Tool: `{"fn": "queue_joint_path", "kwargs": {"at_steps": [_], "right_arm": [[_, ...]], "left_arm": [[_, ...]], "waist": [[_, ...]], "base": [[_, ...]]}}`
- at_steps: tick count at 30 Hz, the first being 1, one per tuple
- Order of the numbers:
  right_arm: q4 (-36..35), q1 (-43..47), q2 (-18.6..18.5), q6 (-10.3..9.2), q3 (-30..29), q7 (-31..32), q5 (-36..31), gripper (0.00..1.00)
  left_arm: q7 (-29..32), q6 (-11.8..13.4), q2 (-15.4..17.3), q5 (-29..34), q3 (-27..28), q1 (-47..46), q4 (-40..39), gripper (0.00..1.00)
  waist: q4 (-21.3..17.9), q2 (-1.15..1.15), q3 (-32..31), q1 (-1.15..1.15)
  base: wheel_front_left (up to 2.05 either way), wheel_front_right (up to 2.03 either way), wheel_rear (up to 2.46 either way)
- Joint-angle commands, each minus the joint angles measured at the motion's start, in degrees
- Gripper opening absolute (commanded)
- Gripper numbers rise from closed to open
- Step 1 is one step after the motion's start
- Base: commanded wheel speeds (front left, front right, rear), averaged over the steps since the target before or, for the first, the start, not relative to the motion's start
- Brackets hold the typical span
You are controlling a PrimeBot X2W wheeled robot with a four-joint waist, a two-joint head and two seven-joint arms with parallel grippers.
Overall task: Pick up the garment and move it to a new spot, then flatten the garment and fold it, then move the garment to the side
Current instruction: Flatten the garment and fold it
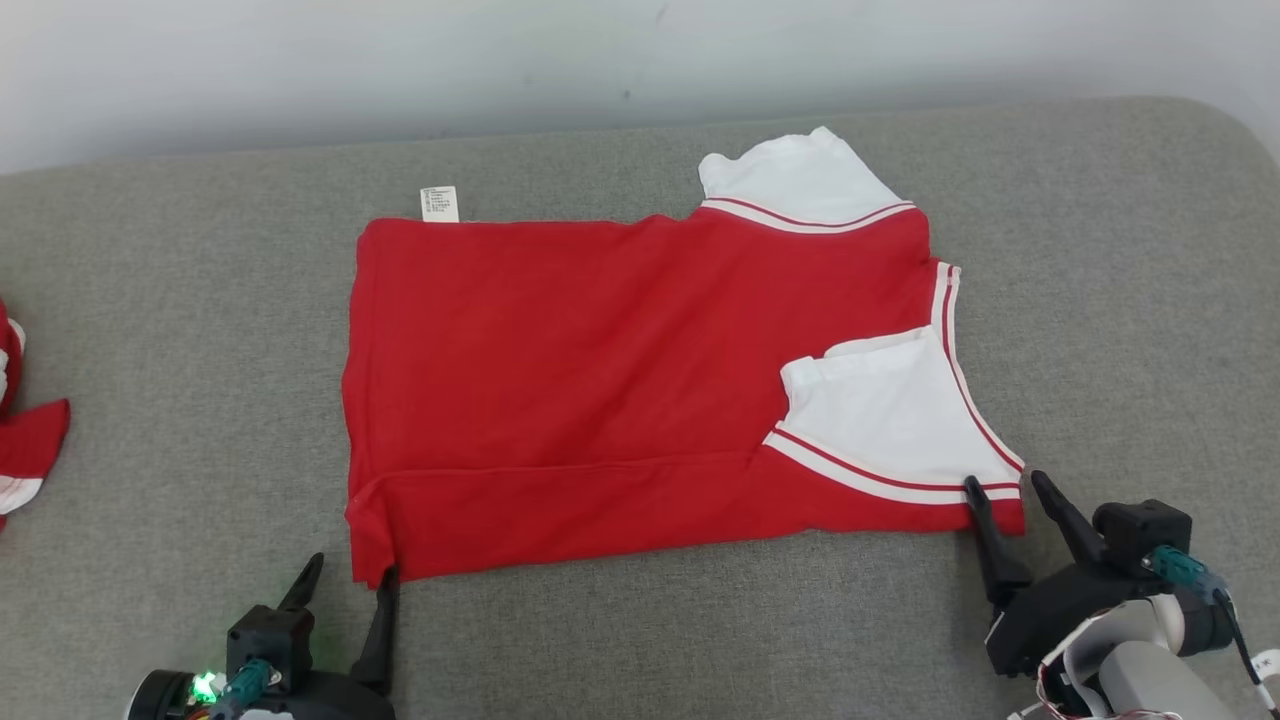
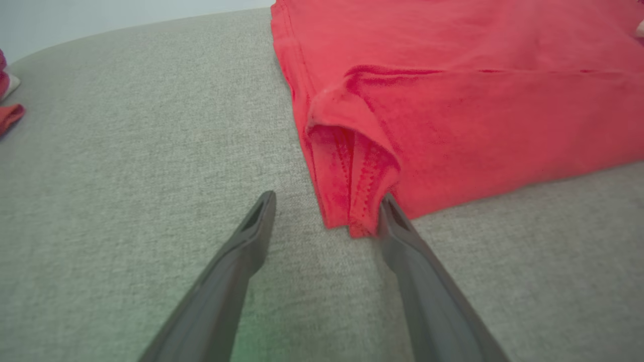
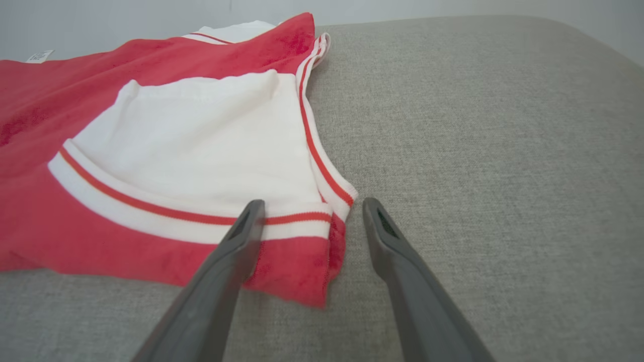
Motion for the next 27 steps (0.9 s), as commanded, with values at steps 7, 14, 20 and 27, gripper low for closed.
{"fn": "queue_joint_path", "kwargs": {"at_steps": [7, 14, 20, 27], "right_arm": [[5.5, -3.5, 2.5, -0.15, 1.1, -0.1, 1.6, 0.00], [3.0, -2.4, 2.5, -0.15, -1.0, -0.1, 3.0, 0.00], [-2.6, 2.7, 1.2, -0.15, -3.5, -0.2, 3.4, 0.00], [-8.8, 11.8, 0.1, -0.15, -5.7, 0.3, 4.6, 0.00]], "left_arm": [[0.1, -2.5, -1.9, -0.9, 1.2, -2.7, 8.1, 0.00], [0.0, -3.7, -2.7, -0.9, 3.8, -1.4, 7.8, 0.00], [-0.2, -3.6, -2.6, 0.4, 6.3, 3.0, 2.0, 0.00], [-0.2, -2.3, -3.1, 0.8, 6.8, 11.8, -5.3, 0.00]], "waist": [[-0.9, -0.01, 1.1, 0.00], [-0.6, -0.01, -0.5, 0.00], [-0.3, -0.01, -3.6, 0.00], [0.2, -0.01, -6.6, 0.00]], "base": [[0.00, 0.00, 0.00], [0.00, 0.00, 0.00], [0.00, 0.00, 0.00], [0.00, 0.00, 0.00]]}}
